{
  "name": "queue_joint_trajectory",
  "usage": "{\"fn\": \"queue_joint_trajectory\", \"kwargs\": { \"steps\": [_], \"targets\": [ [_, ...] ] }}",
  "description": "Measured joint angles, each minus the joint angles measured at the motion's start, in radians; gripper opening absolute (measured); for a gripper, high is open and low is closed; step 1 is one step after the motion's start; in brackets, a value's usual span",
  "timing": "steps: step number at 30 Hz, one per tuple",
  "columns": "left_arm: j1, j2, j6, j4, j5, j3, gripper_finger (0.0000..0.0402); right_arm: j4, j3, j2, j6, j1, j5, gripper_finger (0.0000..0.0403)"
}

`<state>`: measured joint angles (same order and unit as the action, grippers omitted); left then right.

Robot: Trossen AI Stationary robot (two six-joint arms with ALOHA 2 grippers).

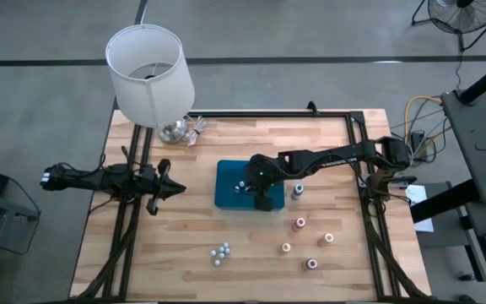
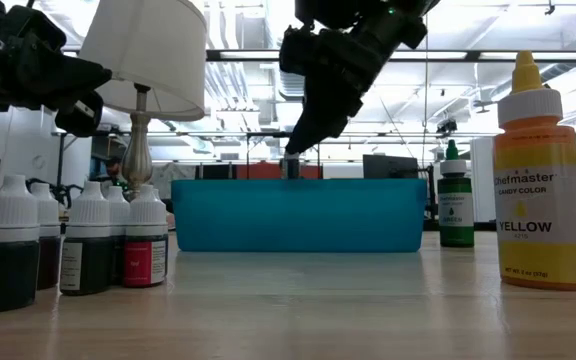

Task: Pick & Place food coloring
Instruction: Put the small green food coloring bottle into the blue bin

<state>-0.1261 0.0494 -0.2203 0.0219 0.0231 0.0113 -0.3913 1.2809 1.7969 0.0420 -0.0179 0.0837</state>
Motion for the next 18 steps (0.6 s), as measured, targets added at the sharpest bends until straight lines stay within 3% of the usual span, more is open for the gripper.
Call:
{"fn": "queue_joint_trajectory", "kwargs": {
  "steps": [18],
  "targets": [
    [0.000, 0.000, 0.000, 0.000, 0.000, 0.000, 0.0000, -0.042, 0.050, 0.089, -0.007, -0.020, 0.001, 0.0043]
  ]
}}
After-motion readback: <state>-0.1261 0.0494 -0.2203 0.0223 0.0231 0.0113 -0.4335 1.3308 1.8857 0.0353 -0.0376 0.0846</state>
